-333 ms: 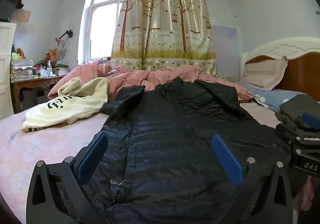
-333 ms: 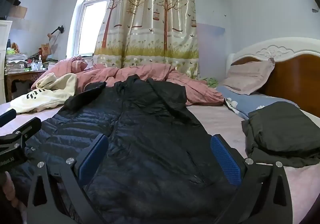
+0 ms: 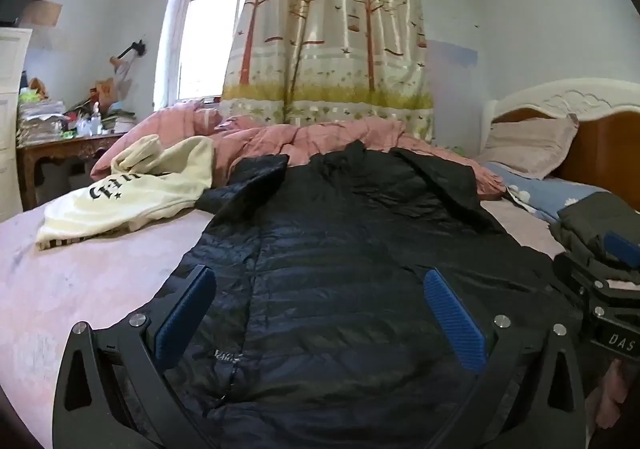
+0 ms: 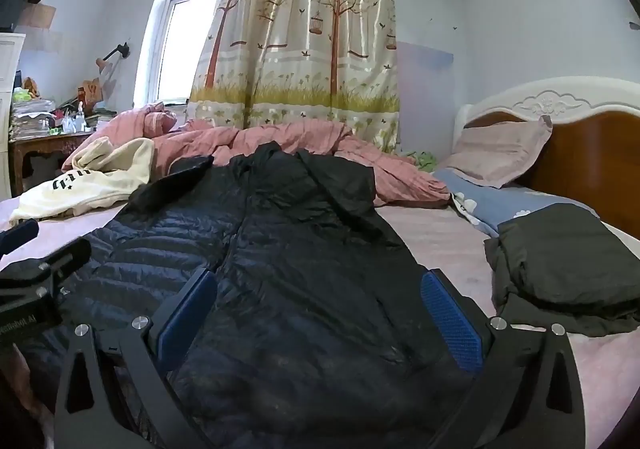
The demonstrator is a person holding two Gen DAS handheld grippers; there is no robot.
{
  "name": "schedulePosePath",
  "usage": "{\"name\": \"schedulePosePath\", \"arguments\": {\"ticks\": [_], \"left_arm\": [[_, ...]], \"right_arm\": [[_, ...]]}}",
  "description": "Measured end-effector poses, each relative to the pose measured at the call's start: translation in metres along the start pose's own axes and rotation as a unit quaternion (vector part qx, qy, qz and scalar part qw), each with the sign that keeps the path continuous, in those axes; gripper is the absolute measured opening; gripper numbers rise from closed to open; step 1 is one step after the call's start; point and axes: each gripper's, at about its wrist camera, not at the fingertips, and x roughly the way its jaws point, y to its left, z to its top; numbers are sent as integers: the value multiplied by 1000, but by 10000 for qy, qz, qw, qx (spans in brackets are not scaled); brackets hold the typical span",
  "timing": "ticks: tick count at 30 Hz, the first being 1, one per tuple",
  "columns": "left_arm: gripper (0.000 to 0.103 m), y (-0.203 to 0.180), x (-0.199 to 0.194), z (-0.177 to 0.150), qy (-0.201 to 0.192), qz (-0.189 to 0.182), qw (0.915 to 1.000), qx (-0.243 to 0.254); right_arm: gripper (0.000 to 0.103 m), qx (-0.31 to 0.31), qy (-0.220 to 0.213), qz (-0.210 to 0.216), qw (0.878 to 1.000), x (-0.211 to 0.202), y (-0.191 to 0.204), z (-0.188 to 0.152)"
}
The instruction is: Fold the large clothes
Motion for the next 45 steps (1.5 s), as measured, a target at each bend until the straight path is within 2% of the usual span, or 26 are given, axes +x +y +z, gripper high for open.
{"name": "schedulePosePath", "arguments": {"ticks": [19, 28, 45], "left_arm": [[103, -5, -7, 3, -135, 159, 9997, 163], [103, -1, -6, 4, -101, 101, 9999, 44], [103, -4, -10, 3, -167, 129, 9997, 116]], "right_arm": [[103, -33, 122, -24, 9999, 2, 1, 5], [103, 18, 147, -48, 9999, 3, -2, 5], [103, 10, 171, -54, 9998, 4, -2, 5]]}}
